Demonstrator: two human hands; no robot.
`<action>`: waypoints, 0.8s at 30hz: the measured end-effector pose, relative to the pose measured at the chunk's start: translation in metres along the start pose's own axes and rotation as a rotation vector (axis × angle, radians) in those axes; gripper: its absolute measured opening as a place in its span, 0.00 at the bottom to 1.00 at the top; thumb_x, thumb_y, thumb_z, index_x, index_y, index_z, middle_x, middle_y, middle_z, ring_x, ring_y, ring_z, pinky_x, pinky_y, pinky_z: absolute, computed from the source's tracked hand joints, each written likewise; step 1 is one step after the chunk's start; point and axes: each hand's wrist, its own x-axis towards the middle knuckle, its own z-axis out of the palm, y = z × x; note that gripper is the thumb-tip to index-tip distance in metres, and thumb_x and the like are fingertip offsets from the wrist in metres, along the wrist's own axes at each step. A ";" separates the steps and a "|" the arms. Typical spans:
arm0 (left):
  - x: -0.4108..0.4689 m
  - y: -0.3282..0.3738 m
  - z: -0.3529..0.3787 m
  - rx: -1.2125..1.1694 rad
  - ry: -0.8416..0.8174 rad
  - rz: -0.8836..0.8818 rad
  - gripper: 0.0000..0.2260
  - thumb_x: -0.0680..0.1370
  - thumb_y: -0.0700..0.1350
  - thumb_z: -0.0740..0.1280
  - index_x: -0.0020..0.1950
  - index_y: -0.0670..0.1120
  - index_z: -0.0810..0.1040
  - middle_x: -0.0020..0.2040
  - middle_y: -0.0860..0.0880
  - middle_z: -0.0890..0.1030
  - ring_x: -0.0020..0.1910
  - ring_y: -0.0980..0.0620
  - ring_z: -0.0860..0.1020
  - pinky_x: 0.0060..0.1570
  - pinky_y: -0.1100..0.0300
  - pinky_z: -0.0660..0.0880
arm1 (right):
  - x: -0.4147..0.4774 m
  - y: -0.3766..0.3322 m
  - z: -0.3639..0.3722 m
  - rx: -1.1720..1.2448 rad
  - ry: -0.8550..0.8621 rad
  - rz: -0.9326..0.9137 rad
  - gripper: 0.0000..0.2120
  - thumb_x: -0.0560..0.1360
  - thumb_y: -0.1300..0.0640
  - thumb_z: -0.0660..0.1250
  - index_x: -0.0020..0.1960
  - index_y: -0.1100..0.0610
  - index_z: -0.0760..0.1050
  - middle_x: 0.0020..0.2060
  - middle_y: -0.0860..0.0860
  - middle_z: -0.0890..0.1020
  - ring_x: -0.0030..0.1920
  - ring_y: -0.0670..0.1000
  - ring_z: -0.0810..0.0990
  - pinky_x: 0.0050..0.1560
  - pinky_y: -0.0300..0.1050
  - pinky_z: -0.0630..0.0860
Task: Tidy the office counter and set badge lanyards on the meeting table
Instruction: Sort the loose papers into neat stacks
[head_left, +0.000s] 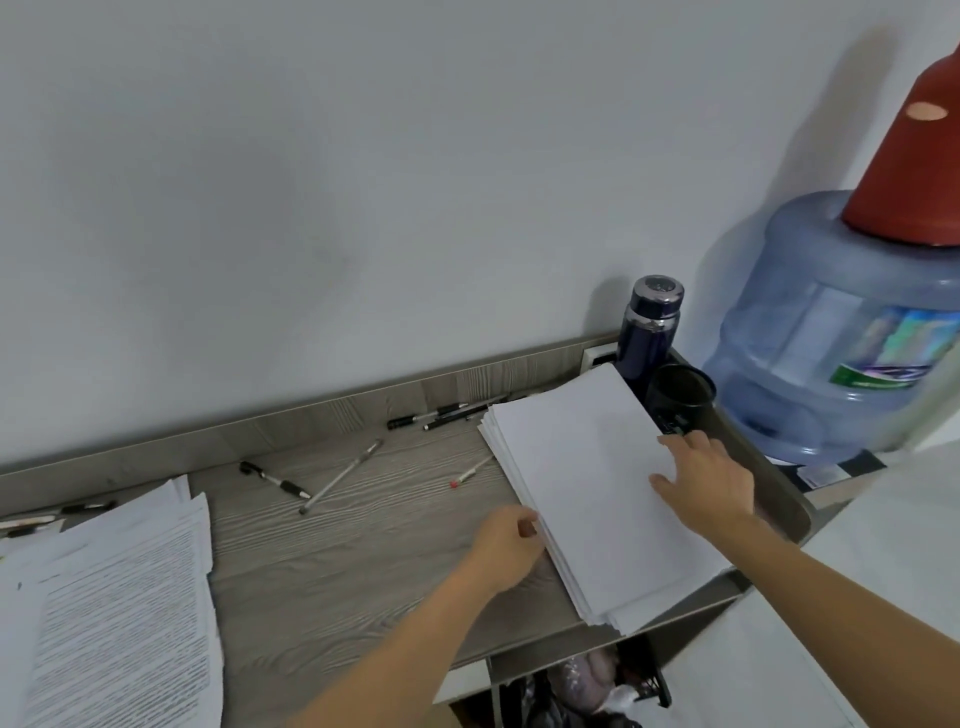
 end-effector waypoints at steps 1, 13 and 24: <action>-0.001 -0.006 -0.007 -0.004 0.054 -0.014 0.12 0.78 0.38 0.64 0.61 0.42 0.78 0.46 0.49 0.78 0.45 0.54 0.74 0.48 0.59 0.73 | -0.001 -0.009 0.000 0.054 0.014 -0.023 0.24 0.77 0.44 0.64 0.71 0.47 0.67 0.62 0.49 0.76 0.61 0.52 0.75 0.52 0.49 0.78; -0.092 -0.126 -0.164 0.020 0.573 -0.210 0.11 0.79 0.40 0.64 0.61 0.44 0.78 0.57 0.46 0.78 0.50 0.51 0.76 0.49 0.63 0.69 | -0.058 -0.213 0.007 0.464 -0.210 -0.395 0.20 0.75 0.49 0.67 0.66 0.45 0.75 0.41 0.39 0.79 0.47 0.45 0.79 0.50 0.45 0.77; -0.244 -0.310 -0.284 0.484 0.484 -0.648 0.27 0.82 0.59 0.53 0.78 0.50 0.55 0.79 0.43 0.52 0.78 0.43 0.52 0.73 0.48 0.56 | -0.138 -0.421 0.042 0.858 -0.752 -0.260 0.34 0.73 0.51 0.74 0.74 0.56 0.64 0.60 0.55 0.76 0.56 0.52 0.78 0.51 0.43 0.77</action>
